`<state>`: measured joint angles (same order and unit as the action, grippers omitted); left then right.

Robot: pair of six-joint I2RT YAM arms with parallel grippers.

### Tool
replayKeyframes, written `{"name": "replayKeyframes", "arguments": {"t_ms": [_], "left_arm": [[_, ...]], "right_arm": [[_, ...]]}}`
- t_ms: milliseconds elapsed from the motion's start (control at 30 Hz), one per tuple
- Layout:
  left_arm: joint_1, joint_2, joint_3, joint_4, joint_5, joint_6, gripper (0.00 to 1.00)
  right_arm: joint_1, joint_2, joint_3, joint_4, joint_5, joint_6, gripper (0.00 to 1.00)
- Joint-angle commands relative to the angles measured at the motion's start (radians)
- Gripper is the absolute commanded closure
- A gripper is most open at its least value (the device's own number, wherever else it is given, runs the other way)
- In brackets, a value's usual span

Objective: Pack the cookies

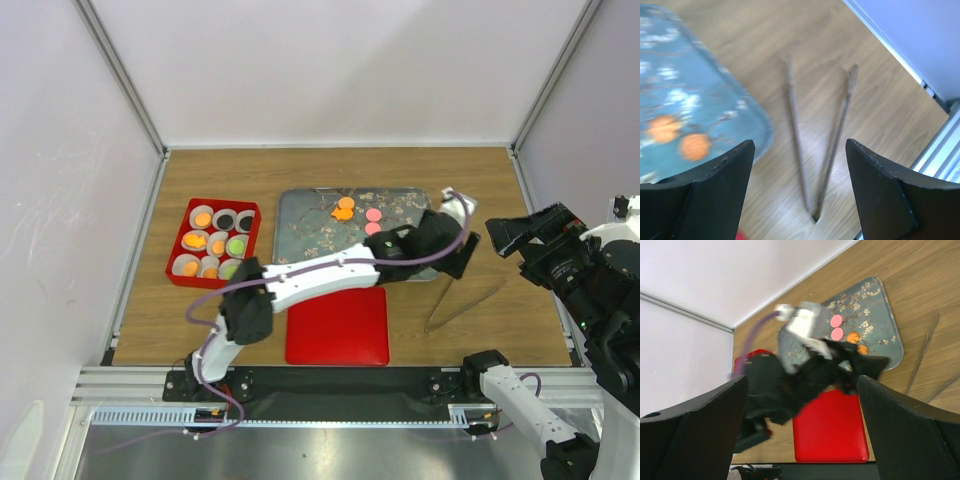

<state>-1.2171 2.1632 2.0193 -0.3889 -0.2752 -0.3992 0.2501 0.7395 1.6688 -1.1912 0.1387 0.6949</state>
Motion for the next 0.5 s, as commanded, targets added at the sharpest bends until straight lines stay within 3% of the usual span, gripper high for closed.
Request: {"name": "replayKeyframes", "arguments": {"t_ms": [0, 133, 233, 467], "left_arm": [[0.051, -0.193, -0.121, 0.041, -0.044, -0.053, 0.21], [0.105, -0.38, -0.4, 0.088, -0.071, -0.124, 0.21], [0.131, -0.526, -0.511, 0.085, -0.116, -0.153, 0.21], [0.237, -0.84, -0.793, -0.192, -0.216, -0.4, 0.2]], "right_arm": [[-0.003, 0.014, -0.011, 0.059, -0.025, -0.012, 0.03], [-0.003, 0.043, -0.05, 0.079, -0.097, -0.02, 0.02], [-0.005, 0.073, -0.102, 0.084, -0.171, -0.043, 0.03], [0.023, 0.165, -0.332, 0.122, -0.268, -0.095, 0.05]]}}
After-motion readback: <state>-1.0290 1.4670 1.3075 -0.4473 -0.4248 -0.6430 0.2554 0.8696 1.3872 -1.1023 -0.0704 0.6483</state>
